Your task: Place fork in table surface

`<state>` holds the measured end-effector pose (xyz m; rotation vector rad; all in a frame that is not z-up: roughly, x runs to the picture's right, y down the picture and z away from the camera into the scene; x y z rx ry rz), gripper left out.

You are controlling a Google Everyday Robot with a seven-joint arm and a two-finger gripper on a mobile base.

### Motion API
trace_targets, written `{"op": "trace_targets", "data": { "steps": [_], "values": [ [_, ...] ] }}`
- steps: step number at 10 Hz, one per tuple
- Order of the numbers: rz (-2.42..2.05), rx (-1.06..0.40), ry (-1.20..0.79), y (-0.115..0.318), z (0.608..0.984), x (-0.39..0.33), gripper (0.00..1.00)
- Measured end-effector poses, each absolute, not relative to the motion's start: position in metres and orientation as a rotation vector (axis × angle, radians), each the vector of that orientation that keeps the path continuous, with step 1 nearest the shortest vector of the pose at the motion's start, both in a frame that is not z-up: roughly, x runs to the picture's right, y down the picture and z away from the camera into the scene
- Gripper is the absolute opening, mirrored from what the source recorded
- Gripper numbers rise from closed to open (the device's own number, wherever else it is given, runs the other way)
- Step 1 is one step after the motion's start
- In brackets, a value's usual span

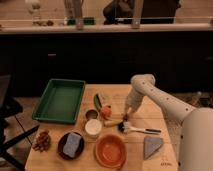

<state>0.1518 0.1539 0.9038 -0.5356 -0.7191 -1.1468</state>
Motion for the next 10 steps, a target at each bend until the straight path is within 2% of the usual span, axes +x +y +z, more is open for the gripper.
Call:
{"op": "trace_targets", "data": {
  "steps": [2, 4, 6, 7, 8, 10],
  "values": [
    [-1.149, -0.534, -0.722, 0.156, 0.903, 0.153, 0.43],
    [-1.152, -0.534, -0.724, 0.157, 0.9, 0.155, 0.57],
    [-1.155, -0.533, -0.727, 0.159, 0.896, 0.155, 0.6],
    [-1.158, -0.534, -0.729, 0.16, 0.894, 0.155, 0.64],
    [-1.164, -0.534, -0.73, 0.16, 0.892, 0.154, 0.74],
    [-1.165, -0.536, -0.731, 0.161, 0.889, 0.152, 0.8]
  ]
}}
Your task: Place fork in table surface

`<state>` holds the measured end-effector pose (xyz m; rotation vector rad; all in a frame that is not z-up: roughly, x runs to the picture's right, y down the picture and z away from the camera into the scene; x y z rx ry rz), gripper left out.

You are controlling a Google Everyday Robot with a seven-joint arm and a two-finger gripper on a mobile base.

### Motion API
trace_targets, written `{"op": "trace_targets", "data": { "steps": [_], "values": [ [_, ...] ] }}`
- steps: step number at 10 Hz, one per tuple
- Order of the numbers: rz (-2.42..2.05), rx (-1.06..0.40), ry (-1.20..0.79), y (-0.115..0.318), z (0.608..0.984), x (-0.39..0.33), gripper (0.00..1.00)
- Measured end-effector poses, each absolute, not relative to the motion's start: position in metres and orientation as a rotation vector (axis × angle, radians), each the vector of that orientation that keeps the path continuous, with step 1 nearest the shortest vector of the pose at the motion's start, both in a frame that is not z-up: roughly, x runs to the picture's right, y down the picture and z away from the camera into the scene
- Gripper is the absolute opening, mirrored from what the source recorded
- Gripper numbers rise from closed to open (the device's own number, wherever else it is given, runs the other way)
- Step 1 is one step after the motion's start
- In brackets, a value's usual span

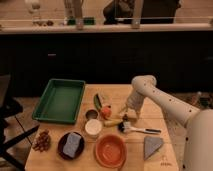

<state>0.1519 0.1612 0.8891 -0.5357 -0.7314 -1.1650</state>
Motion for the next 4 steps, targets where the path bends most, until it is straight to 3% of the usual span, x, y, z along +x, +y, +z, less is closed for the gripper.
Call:
{"op": "trace_targets", "data": {
  "steps": [4],
  "values": [
    [-1.169, -0.542, -0.733, 0.1639, 0.8824, 0.1496, 0.8]
  ]
}}
